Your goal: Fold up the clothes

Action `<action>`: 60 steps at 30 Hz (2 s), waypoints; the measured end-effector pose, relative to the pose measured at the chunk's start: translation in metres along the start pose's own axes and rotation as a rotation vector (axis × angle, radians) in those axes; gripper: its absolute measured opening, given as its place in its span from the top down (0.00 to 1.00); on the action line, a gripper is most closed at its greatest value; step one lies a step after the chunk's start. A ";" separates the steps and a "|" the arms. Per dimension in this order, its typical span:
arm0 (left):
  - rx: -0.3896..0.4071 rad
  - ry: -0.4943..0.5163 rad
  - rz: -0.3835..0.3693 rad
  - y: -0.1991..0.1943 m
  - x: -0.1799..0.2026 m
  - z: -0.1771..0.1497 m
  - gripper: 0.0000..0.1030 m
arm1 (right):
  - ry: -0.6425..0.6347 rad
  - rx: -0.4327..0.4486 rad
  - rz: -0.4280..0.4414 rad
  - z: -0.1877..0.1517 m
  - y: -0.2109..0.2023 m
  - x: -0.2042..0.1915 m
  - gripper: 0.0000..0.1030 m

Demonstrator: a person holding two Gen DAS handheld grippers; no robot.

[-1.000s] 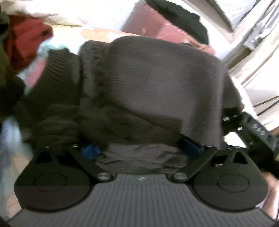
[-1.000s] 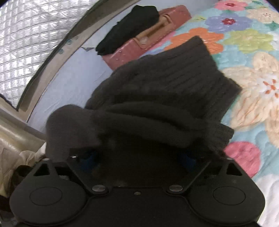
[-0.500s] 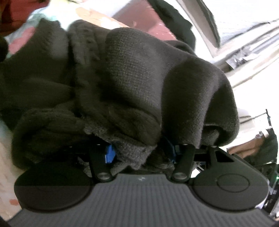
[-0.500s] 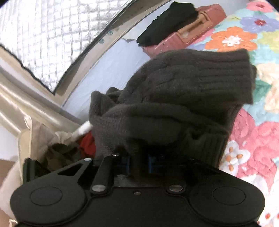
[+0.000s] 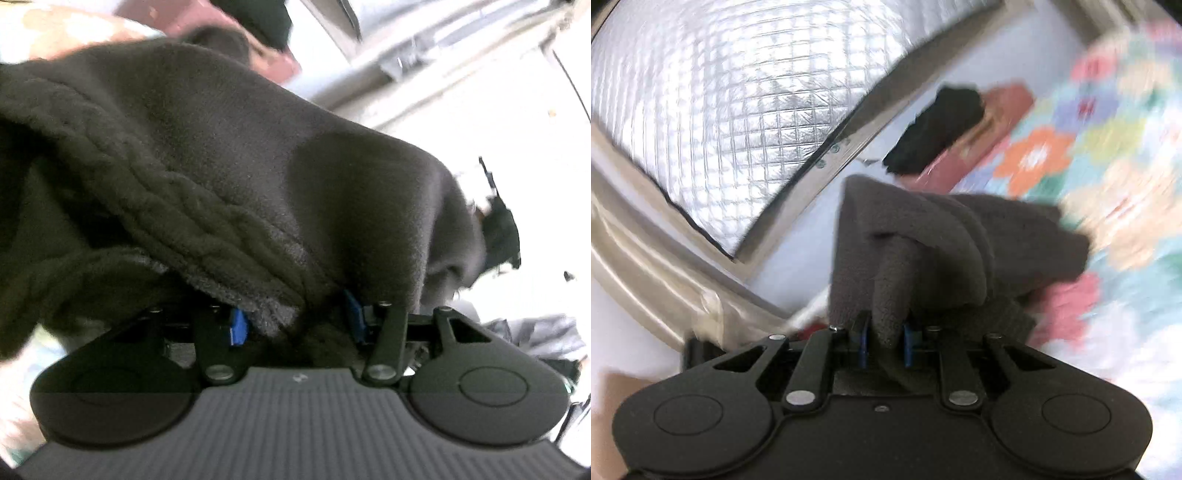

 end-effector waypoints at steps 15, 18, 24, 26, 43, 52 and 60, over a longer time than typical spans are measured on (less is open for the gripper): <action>-0.144 0.199 -0.055 0.045 0.108 -0.061 0.53 | 0.128 0.233 -0.030 -0.047 -0.120 0.009 0.81; -0.164 0.252 -0.099 0.060 0.137 -0.066 0.57 | 0.151 0.284 -0.022 -0.045 -0.142 0.014 0.81; -0.289 0.369 -0.171 0.088 0.208 -0.092 0.71 | 0.150 0.368 -0.129 -0.042 -0.211 0.020 0.81; -0.342 0.384 -0.190 0.102 0.218 -0.106 0.71 | 0.162 0.376 -0.205 -0.045 -0.229 0.025 0.81; -0.556 0.742 0.049 0.139 0.278 -0.181 0.58 | 0.356 0.513 -0.628 -0.091 -0.329 0.100 0.81; -0.293 0.521 0.139 0.065 0.183 -0.074 0.34 | 0.354 0.444 -0.774 -0.084 -0.270 0.126 0.74; 0.005 0.266 0.314 -0.009 0.079 0.021 0.27 | 0.100 0.192 -0.530 -0.044 -0.138 0.076 0.42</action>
Point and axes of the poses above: each gripper's, at about its wrist camera, not at the fingertips, and y roughly the way its jaws point, x to its right, z to its top, the point moved 4 cm from there along y, roughly the way its jaws point, and after that the axes turned 7 degrees about -x, right-handed, at the moved point
